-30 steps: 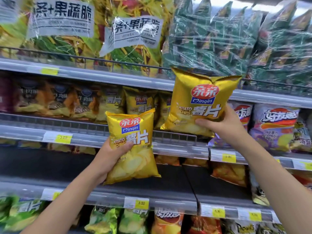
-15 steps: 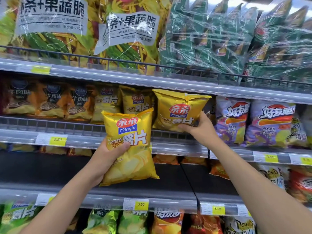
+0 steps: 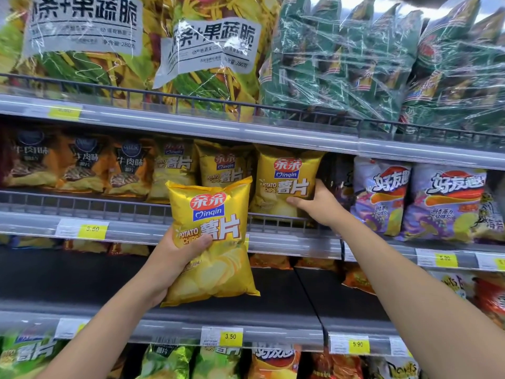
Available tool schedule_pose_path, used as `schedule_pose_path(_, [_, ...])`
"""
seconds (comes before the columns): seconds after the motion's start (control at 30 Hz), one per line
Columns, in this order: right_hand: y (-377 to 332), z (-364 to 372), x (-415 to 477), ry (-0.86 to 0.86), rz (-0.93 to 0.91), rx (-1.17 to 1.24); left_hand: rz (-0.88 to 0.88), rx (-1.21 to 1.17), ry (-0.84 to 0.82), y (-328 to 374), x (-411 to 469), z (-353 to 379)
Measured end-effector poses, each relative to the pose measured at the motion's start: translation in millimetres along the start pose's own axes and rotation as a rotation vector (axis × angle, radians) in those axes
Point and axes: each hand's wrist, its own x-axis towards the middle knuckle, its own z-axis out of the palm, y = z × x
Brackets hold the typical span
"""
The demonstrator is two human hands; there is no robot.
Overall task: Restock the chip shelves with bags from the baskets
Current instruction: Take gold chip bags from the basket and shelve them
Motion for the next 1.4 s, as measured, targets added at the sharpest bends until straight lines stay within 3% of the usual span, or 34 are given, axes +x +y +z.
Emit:
schedule_pose_path(0.17, [2.1, -0.2, 11.9, -0.050, 0.101, 0.151, 0.004, -0.010, -0.008, 0.9, -0.9, -1.1])
schedule_pose_path(0.57, [3.3, 4.7, 26.1, -0.117, 0.247, 0.262, 0.014, -0.011, -0.014, -1.0, 2.5, -3.7])
schedule_pose_path(0.83, [-9.3, -9.2, 3.6, -0.266, 0.182, 0.002, 0.012, -0.027, -0.020, -3.9, 4.9, -4.1])
schedule_pose_path(1.4, [17.2, 14.5, 52.9, -0.175, 0.207, -0.088, 0.025, 0.007, -0.021, -3.0, 4.6, -3.6])
